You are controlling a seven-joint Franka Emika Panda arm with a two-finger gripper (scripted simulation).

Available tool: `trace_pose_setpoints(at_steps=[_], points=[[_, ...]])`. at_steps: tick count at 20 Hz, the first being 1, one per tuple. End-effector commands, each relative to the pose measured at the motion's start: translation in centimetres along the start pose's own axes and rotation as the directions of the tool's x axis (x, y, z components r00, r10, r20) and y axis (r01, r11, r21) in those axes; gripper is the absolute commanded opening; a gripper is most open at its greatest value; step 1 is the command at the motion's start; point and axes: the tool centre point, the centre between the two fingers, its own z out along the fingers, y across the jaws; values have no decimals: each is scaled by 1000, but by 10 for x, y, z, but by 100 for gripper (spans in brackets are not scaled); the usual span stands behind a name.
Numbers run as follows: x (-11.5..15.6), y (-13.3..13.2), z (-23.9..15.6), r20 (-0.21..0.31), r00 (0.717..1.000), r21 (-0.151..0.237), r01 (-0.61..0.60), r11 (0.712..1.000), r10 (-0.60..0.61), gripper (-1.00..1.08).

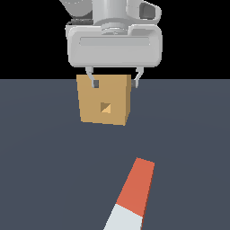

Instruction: Insert the peg into the horizontal hole in a box.

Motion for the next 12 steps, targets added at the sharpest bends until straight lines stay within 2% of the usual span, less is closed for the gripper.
trace_pose_setpoints(at_steps=[1,7,12], points=[[0,0,0,0,1000,0,0,1000,0,100],[-17,3,9,2,999,0,-34,999,34,100],[-58,8,29,5,994,0,-113,994,113,100]])
